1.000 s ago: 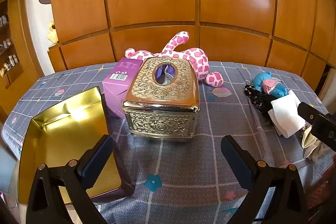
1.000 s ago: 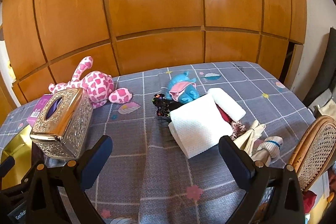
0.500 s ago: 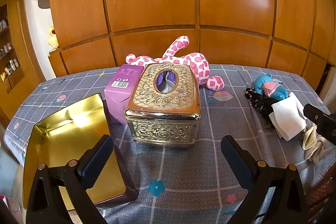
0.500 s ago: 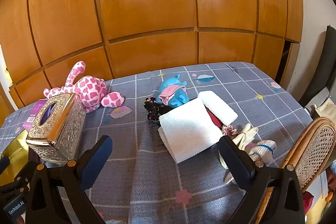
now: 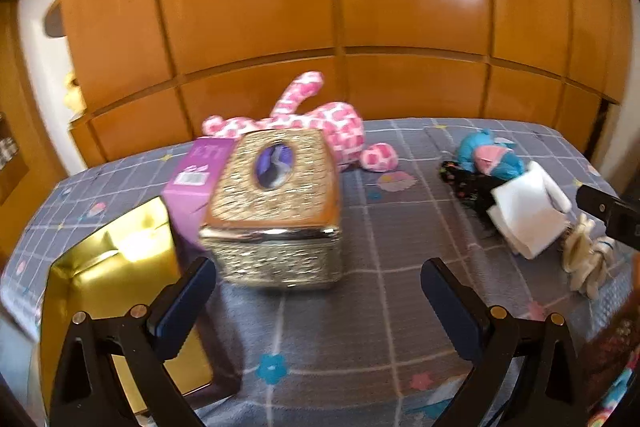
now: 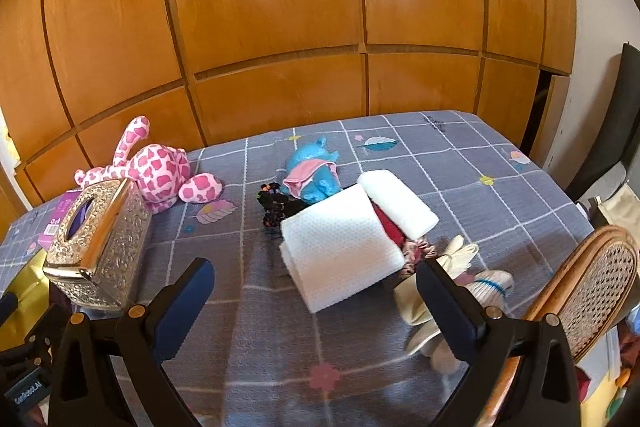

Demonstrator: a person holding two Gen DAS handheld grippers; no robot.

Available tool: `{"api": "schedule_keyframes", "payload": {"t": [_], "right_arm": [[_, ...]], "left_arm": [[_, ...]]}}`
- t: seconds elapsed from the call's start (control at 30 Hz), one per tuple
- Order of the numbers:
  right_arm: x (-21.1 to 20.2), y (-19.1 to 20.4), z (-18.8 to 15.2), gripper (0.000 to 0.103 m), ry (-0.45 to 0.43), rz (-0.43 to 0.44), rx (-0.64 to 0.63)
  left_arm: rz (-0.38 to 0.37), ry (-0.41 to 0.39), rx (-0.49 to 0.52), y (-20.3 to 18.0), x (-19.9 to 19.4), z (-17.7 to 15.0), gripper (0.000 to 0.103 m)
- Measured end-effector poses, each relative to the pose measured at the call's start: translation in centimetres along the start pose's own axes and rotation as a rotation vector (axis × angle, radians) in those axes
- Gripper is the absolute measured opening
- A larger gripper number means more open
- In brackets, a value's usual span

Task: Organize soft objects
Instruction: 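Reach and grasp the white paper towel with the left tool while the right tool reaches the beige gloves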

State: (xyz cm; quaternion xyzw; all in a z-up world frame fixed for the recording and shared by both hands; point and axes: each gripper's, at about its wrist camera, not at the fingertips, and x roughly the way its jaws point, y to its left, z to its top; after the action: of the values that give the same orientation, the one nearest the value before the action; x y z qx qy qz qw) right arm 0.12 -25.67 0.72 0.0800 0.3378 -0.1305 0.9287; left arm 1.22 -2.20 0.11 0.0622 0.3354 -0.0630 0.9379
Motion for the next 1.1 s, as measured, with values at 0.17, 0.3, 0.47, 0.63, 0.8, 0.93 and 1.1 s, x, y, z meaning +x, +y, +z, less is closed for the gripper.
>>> {"api": "schedule_keyframes", "payload": {"t": [0.17,0.3,0.47,0.63,0.8,0.93,1.1], "right_arm": [[0.2,-2.9,0.9,0.103,0.061,0.000,-0.010],[-0.3,-6.3,1.7,0.103,0.073,-0.042,0.022],[-0.4,-9.7,2.0,0.103,0.097,-0.098,0.040],[-0.1,-10.7,1.6,0.103,0.130,-0.106,0.025],[0.6,-10.4,1.1,0.103,0.158,-0.081,-0.019],[0.5,-10.7,1.2,0.103,0.158,-0.079,-0.025],[0.3,-12.4,1.4,0.103,0.155,-0.100,-0.001]], "left_arm": [[-0.183,0.066,0.007,-1.6,1.3,0.2,0.103],[-0.249,0.102,0.037,-3.4,2.2,0.1,0.103],[-0.271,0.140,0.080,-5.2,3.3,0.0,0.103],[-0.288,0.143,0.150,-7.4,4.1,0.4,0.103],[-0.379,0.158,0.217,-10.5,5.1,0.8,0.102],[-0.489,0.210,0.204,-12.8,6.6,1.2,0.096],[-0.547,0.237,0.195,-15.1,7.9,1.8,0.096]]}}
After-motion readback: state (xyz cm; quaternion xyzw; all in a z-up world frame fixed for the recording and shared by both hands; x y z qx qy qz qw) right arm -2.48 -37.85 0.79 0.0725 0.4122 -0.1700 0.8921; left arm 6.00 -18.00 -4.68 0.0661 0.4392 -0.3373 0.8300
